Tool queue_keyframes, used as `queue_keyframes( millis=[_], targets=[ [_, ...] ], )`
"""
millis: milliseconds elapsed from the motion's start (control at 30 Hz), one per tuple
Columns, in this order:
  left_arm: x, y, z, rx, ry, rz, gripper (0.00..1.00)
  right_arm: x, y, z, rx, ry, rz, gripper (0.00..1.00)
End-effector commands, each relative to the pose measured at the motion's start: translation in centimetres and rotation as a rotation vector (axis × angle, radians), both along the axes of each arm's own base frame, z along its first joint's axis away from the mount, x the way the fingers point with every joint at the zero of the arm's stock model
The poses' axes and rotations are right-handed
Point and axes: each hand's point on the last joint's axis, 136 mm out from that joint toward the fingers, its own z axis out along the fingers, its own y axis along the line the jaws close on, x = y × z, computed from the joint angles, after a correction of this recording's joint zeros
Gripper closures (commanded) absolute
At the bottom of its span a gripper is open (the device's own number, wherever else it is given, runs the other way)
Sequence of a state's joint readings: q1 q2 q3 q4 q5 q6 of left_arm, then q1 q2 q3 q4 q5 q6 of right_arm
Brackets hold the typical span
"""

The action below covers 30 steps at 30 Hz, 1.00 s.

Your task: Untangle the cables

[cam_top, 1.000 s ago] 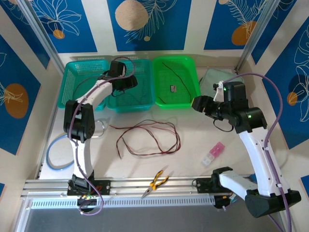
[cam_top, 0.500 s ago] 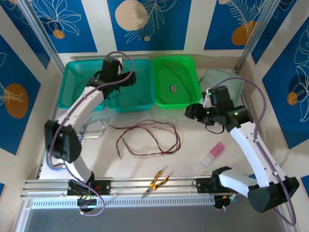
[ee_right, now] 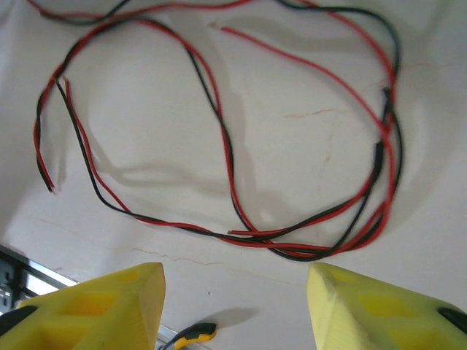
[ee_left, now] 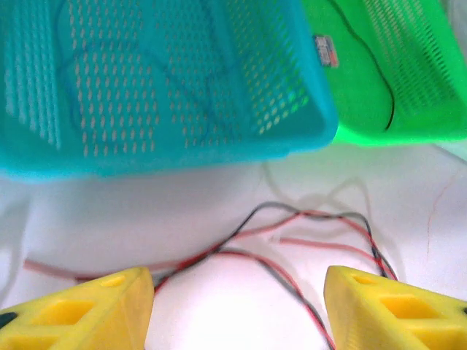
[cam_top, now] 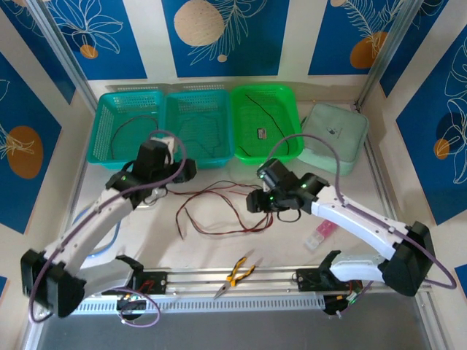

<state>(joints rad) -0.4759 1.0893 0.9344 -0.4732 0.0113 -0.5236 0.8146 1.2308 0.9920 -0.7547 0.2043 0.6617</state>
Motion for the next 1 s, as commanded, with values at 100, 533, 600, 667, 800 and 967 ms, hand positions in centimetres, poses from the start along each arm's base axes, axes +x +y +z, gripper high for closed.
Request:
queue_keyframes(
  millis=[100, 533, 600, 667, 800, 967],
  targets=[
    [-5.4, 2.0, -2.8, -0.086, 0.092, 0.067, 0.38, 0.3, 3.2, -2.4, 0.012, -0.015, 0.118, 0.56],
    [-10.2, 4.5, -6.4, -0.16, 0.197, 0.173, 0.4, -0.8, 11.0, -3.2, -0.048, -0.188, 0.549, 0.6],
    [-10.5, 5.1, -7.1, -0.163, 0.199, 0.209, 0.4, -1.7, 12.9, -3.8, -0.019, -0.253, 0.672, 0.61],
    [-10.6, 5.3, -7.4, -0.192, 0.181, 0.234, 0.41, -2.2, 14.4, -4.0, 0.02, -0.29, 0.762, 0.61],
    [-11.1, 5.8, -8.2, -0.2, 0.193, 0.257, 0.42, -2.6, 16.2, -4.4, 0.056, -0.292, 0.875, 0.62],
    [-11.4, 5.7, -8.4, -0.207, 0.209, 0.257, 0.42, -3.6, 16.2, -7.3, 0.014, -0.18, 0.981, 0.61]
  ],
)
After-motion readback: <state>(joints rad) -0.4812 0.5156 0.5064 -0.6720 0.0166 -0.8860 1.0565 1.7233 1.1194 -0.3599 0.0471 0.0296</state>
